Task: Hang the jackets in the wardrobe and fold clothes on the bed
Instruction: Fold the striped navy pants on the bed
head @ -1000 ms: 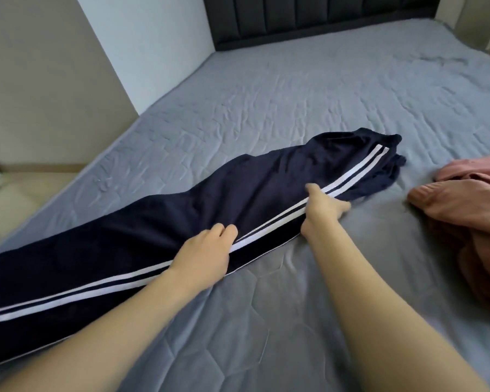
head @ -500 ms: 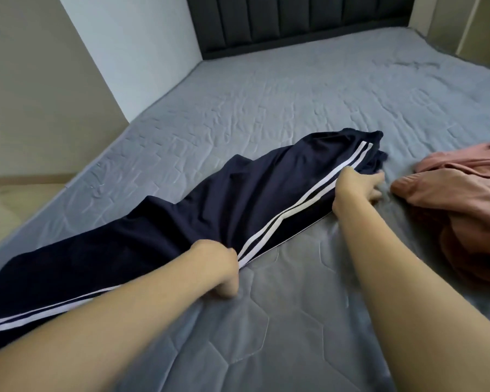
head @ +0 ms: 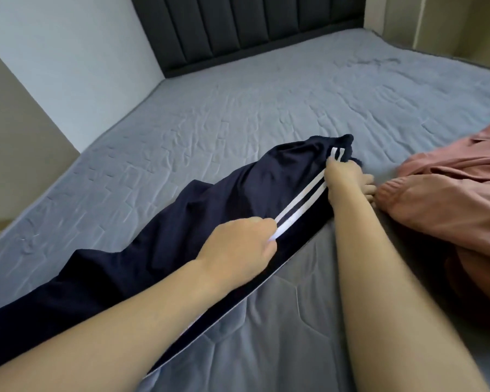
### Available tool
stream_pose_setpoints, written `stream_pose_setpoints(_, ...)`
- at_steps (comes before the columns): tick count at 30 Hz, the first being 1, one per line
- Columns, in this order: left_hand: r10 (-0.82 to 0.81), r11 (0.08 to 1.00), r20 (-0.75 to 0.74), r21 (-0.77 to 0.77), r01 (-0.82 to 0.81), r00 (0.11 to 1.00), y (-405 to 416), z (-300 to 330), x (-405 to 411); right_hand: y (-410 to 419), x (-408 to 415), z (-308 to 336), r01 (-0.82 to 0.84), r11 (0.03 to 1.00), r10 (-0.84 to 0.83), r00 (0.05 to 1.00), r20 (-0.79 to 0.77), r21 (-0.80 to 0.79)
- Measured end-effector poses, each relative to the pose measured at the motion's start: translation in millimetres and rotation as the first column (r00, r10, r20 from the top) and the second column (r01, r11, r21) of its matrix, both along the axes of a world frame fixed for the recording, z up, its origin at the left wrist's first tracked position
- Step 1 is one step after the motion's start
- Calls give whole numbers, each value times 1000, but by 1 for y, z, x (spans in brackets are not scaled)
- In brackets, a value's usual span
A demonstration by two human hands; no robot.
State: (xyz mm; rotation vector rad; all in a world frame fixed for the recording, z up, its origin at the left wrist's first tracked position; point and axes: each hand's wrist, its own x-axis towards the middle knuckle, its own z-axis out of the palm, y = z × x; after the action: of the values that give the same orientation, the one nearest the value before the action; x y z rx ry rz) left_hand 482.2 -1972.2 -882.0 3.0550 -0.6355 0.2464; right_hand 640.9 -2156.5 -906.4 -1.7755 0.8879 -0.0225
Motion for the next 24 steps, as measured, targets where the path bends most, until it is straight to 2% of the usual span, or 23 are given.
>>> stream_pose_setpoints(2, -74, 994, -35, 77, 77, 997, -1, -12, -8, -10, 14, -4, 70, 973, -100, 987, 128, 222)
stream_pose_setpoints(4, -47, 982, -70, 179, 59, 996, -5, -28, -12, -18, 18, -11, 57, 886, -204, 939, 276, 460)
stream_pose_setpoints(6, 40, 968, -73, 249, -20, 997, -8, -40, -10, -24, 17, -19, 110, 876, -286, 902, 323, 470)
stream_pose_setpoints(8, 83, 957, -74, 284, -59, 994, -13, -44, -6, -24, 15, -18, 58, 914, -217, 907, 361, 403)
stream_pose_setpoints(9, 100, 953, -53, 293, -80, 994, -16, -42, -2, -24, 15, -13, 21, 919, -203, 881, 427, 393)
stream_pose_setpoints(11, 100, 952, 52, 286, -111, 994, -20, -32, 10, -25, 13, 2, 20, 864, -353, 736, 578, 503)
stream_pose_setpoints(13, 100, 970, 154, 207, -131, 983, -25, -19, 23, -30, 14, 11, 73, 810, -506, 588, 631, 582)
stream_pose_setpoints(14, 73, 978, 107, 188, -92, 992, -28, -16, 25, -32, 13, 12, 87, 827, -491, 592, 639, 555)
stream_pose_setpoints(15, 11, 985, 9, 174, -13, 1000, -29, -17, 25, -35, 11, 11, 138, 887, -412, 666, 622, 440)
stream_pose_setpoints(16, -37, 987, -123, 152, 56, 992, -27, -21, 22, -36, 6, 6, 176, 959, -274, 789, 550, 224)
stream_pose_setpoints(17, -59, 992, -252, 97, 86, 966, -22, -23, 16, -32, -1, 0, 147, 989, -123, 894, 431, -24)
stream_pose_setpoints(18, -50, 999, -347, 0, 54, 936, -13, -20, 10, -25, -10, -4, 80, 970, 1, 944, 329, -231)
stream_pose_setpoints(19, -24, 992, -375, -121, -23, 927, -1, -16, 5, -15, -18, -5, 18, 921, 96, 958, 272, -389)
stream_pose_setpoints(21, 167, 939, -249, -256, -231, 954, 37, -10, -3, 13, -26, 0, -64, 779, 276, 929, 249, -623)
stream_pose_setpoints(22, 336, 900, -202, -220, -377, 920, 62, -10, -11, 31, -27, 5, -103, 707, 375, 894, 246, -700)
stream_pose_setpoints(24, 574, 809, -298, 62, -584, 763, 112, -21, -45, 74, -37, 12, -207, 569, 567, 800, 198, -796)
